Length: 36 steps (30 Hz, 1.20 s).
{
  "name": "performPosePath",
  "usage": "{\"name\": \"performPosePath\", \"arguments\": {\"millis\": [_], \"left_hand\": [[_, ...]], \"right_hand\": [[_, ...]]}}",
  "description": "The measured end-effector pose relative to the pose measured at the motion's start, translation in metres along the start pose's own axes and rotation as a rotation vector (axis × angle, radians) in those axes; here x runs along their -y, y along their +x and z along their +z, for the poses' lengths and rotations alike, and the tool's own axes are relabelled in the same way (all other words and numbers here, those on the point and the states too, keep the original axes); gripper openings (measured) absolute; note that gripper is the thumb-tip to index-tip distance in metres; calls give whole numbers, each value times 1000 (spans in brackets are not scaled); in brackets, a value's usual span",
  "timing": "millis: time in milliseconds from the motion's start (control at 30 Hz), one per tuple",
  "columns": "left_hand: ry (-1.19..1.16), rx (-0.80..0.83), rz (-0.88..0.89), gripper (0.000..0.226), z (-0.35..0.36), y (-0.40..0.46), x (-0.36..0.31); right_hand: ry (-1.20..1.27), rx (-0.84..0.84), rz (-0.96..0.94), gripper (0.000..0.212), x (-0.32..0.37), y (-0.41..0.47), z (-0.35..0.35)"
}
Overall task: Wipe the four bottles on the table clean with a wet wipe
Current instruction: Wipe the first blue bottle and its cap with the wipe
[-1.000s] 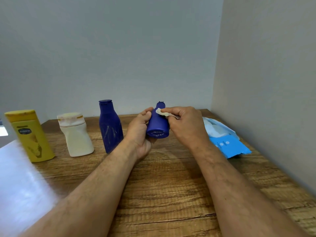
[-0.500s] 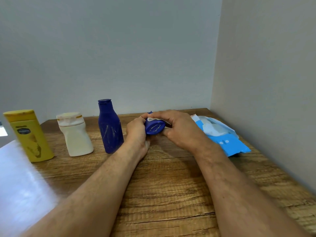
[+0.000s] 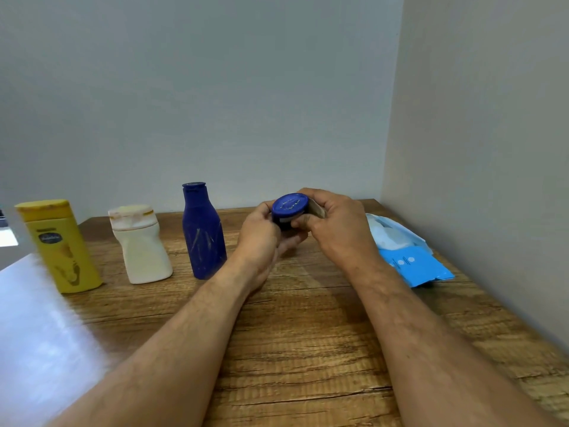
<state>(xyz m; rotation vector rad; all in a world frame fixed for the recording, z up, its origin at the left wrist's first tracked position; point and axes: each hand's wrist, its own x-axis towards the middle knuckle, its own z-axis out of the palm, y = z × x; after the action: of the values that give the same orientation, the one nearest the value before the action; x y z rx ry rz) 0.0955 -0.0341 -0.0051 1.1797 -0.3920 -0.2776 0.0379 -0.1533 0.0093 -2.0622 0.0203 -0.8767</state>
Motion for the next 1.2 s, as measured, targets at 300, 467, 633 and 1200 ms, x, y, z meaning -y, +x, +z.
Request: {"name": "performPosePath", "arguments": {"millis": [300,467,633,1200], "left_hand": [[392,-20,250,44,-8,8,14],[383,-87,279,35,-8,8,11],[380,-86,256,29,-8,7,11],[589,-148,364,23,-12,8,11]], "right_hand": [[3,7,7,35,-3,2,1],[26,-175,-81,27,2,0,1],[-57,-172,-218,31,1,-3,10],[-172,-213,-378,29,10,-10,18]]}}
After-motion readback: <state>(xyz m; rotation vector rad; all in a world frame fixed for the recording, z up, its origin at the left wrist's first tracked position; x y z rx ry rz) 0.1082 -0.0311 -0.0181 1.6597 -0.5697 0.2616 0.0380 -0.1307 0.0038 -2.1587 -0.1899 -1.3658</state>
